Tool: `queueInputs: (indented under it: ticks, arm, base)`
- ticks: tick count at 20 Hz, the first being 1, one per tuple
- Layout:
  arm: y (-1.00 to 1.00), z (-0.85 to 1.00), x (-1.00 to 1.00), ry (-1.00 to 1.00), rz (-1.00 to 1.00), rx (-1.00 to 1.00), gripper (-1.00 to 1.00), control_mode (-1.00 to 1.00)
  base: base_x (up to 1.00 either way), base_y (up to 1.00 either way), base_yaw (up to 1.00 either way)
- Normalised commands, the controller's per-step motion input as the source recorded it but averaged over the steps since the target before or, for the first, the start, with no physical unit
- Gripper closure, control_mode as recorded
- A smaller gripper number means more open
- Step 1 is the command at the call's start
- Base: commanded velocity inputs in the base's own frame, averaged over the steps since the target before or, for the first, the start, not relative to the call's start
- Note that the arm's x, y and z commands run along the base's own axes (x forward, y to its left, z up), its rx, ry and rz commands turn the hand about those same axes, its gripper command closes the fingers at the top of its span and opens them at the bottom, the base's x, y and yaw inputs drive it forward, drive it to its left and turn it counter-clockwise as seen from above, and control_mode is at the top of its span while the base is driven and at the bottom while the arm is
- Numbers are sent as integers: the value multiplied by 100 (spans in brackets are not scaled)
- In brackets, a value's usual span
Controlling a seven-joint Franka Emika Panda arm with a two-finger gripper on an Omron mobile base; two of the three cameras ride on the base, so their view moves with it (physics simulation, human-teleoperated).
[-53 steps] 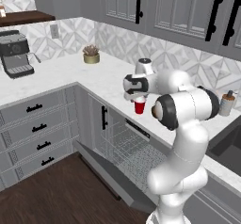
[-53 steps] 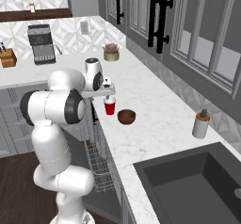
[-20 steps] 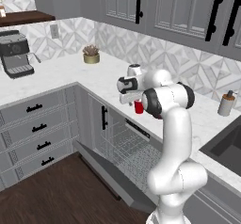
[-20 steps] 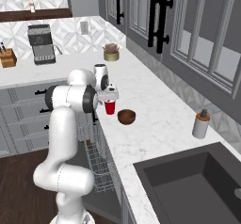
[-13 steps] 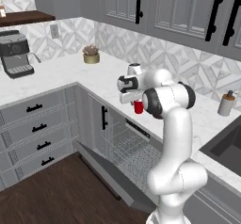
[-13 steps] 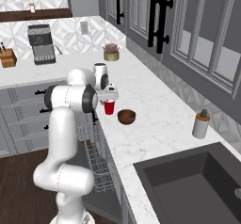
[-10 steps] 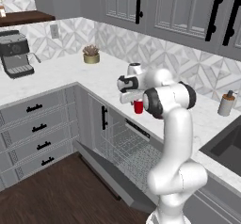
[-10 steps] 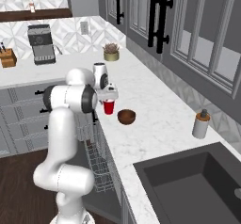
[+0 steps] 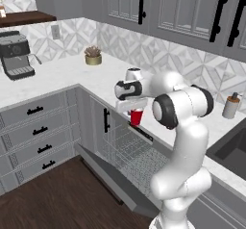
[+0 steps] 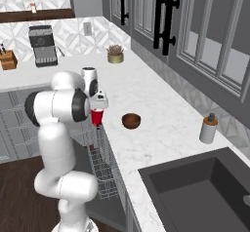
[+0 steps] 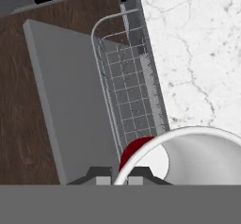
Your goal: Pick up the cup and bowl from the counter, place them in the dishwasher, and close the dishwasher door.
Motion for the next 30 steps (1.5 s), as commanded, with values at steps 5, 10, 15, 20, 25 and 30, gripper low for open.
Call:
queueInputs:
  ticks: [5,10,15,20,25,30]
  arm:
    - [57,-15,-80,0,-8,1,100,-100]
    - [58,-54,-4,-2,-19,-4,100,-100]
    - [18,-49,21,0,-36,0,100,-100]
    - [16,-21,33,6,-45,-11,100,-100]
    - [1,-15,44,4,-39,-10,100,-100]
    - [-9,-30,47,-5,-16,-7,100,-100]
  base:
    - [0,0,0]
    - [0,0,0]
    - [0,0,0]
    - [0,0,0]
    - [0,0,0]
    - [0,0,0]
